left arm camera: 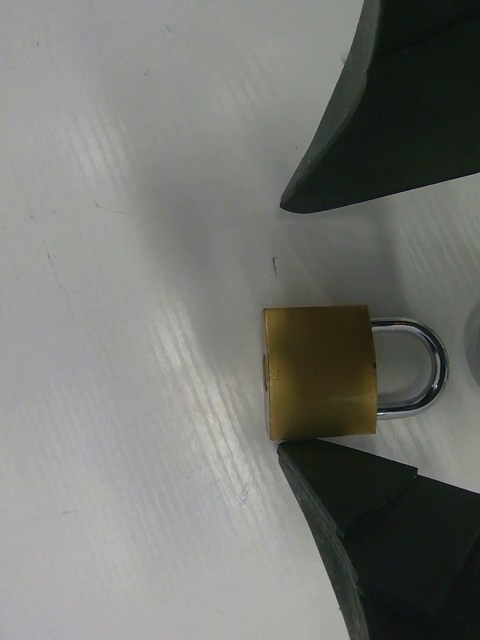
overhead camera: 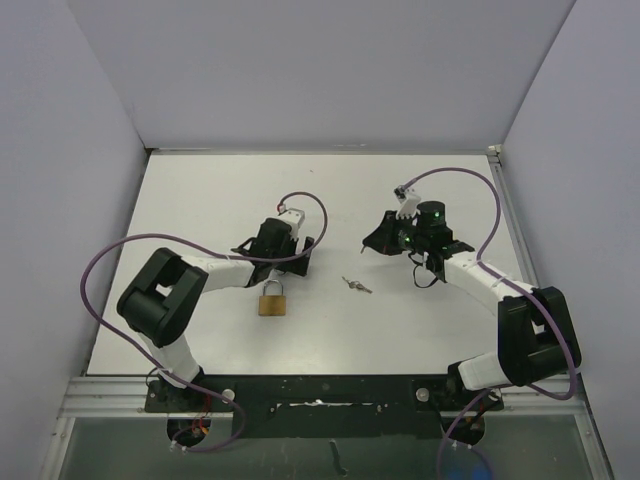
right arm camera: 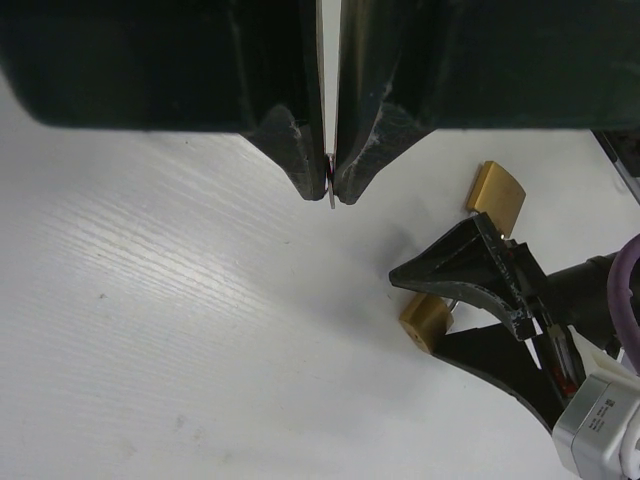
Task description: Unlock with the key
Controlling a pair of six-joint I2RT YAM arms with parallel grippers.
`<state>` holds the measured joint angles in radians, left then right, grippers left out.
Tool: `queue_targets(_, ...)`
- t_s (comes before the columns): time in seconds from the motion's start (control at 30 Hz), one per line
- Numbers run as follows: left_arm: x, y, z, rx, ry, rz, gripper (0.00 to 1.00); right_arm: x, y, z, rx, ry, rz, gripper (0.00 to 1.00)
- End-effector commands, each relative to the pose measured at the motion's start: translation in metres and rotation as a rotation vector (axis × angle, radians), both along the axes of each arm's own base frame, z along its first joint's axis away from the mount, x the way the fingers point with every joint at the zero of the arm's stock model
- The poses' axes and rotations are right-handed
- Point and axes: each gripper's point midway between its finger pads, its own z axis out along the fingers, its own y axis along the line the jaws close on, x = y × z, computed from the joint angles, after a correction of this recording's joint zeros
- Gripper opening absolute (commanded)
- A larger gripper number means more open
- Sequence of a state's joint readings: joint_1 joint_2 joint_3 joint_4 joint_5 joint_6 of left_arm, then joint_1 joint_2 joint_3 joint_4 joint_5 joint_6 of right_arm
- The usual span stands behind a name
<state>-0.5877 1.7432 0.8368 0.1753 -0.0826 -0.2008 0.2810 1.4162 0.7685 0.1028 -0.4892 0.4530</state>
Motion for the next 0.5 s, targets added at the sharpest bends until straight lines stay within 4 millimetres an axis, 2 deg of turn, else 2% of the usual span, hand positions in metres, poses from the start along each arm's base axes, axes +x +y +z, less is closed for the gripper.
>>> queue_targets(0.0,0.007,0.009,0.01,0.041,-0.039,0.043,0.98,0.004,0.0,0.017,0.018,-0.067,0.009,0.0)
queue_targets(0.23,0.002,0.024,0.012,0.065,-0.041,0.111,0.95,0.003,0.0,0.016,0.022,-0.066,0.009,0.0)
queue_targets(0.47,-0.004,0.023,0.01,0.051,-0.03,0.115,0.9,0.003,0.0,0.017,0.022,-0.068,0.009,0.0)
